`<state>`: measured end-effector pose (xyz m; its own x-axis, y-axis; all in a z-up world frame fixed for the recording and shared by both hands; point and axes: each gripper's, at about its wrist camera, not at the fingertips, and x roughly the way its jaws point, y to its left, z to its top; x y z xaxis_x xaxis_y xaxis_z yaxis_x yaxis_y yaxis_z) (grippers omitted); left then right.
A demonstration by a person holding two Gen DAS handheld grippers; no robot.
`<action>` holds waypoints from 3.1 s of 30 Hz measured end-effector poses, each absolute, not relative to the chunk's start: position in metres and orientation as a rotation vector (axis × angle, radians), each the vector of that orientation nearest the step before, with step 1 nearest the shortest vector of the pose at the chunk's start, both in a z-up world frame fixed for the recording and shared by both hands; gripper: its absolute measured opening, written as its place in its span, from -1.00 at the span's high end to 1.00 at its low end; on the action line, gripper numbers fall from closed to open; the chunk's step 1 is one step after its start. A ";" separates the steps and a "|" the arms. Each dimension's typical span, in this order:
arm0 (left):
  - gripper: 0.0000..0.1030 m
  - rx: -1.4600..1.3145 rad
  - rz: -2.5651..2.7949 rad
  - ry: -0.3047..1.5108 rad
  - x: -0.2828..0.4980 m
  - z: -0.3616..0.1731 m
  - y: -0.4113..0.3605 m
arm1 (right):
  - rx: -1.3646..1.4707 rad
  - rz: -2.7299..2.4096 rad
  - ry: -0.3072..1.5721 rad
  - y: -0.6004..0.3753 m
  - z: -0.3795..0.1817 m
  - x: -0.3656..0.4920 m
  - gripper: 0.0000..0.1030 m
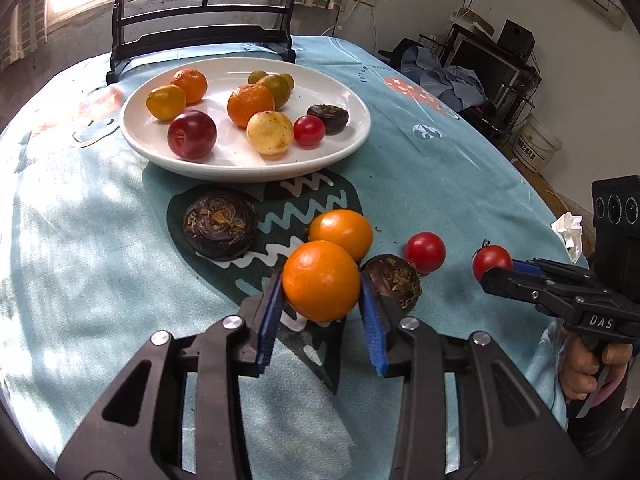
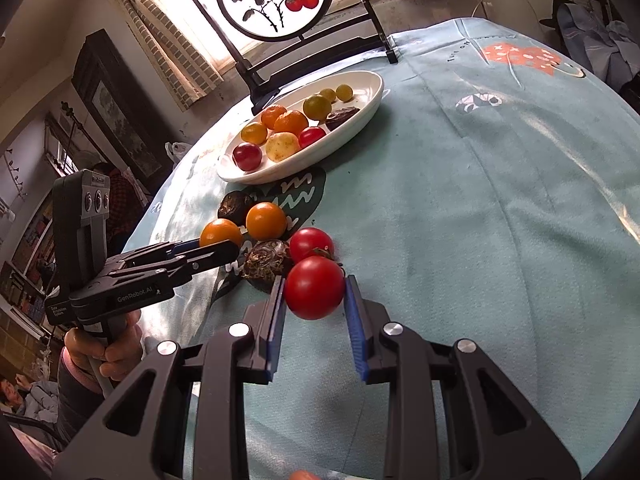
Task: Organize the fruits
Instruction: 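Grasp a red cherry tomato with the right tool while the left tool grasps a tangerine, then lower the red tomato into the plate with the right tool while the left tool releases the tangerine, then grasp an orange tomato with the right tool while the left tool grasps a brown wrinkled fruit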
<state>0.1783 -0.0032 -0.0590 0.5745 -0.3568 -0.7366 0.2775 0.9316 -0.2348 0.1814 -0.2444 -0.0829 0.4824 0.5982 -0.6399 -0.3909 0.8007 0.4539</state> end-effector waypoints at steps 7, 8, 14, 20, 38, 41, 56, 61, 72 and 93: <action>0.26 -0.144 -0.393 0.815 0.178 -0.040 0.003 | 0.242 0.646 0.821 -0.235 -0.067 0.182 0.43; 0.26 -0.148 -0.392 0.801 0.180 -0.035 0.004 | 0.236 0.652 0.810 -0.232 -0.063 0.184 0.43; 0.26 -0.182 -0.348 0.726 0.203 -0.009 0.014 | 0.210 0.674 0.726 -0.206 -0.034 0.214 0.43; 0.27 -0.188 -0.263 0.693 0.242 0.002 0.027 | 0.187 0.661 0.669 -0.185 -0.016 0.259 0.43; -0.61 -0.216 -0.113 0.694 0.285 -0.003 0.059 | 0.131 0.610 0.757 -0.156 -0.039 0.337 0.13; -0.76 -0.211 -0.086 0.669 0.267 0.002 0.062 | 0.156 0.625 0.750 -0.165 -0.036 0.324 0.06; -0.89 -0.249 0.055 0.680 0.202 -0.014 0.079 | -0.041 0.725 0.824 -0.135 -0.062 0.243 -0.02; -0.89 -0.216 0.075 0.679 0.199 -0.016 0.077 | -0.108 0.721 0.836 -0.127 -0.070 0.237 -0.02; -0.89 -0.212 0.087 0.674 0.198 -0.013 0.079 | -0.165 0.688 0.857 -0.120 -0.083 0.242 -0.02; -0.89 -0.140 0.041 0.752 0.208 -0.027 0.061 | 0.077 0.620 0.717 -0.164 -0.052 0.249 0.30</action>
<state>0.2079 0.0609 -0.0273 0.7301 -0.0128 -0.6832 -0.0878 0.9898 -0.1123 0.2491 -0.1643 -0.0518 0.5833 0.5564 -0.5918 -0.5053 0.8190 0.2720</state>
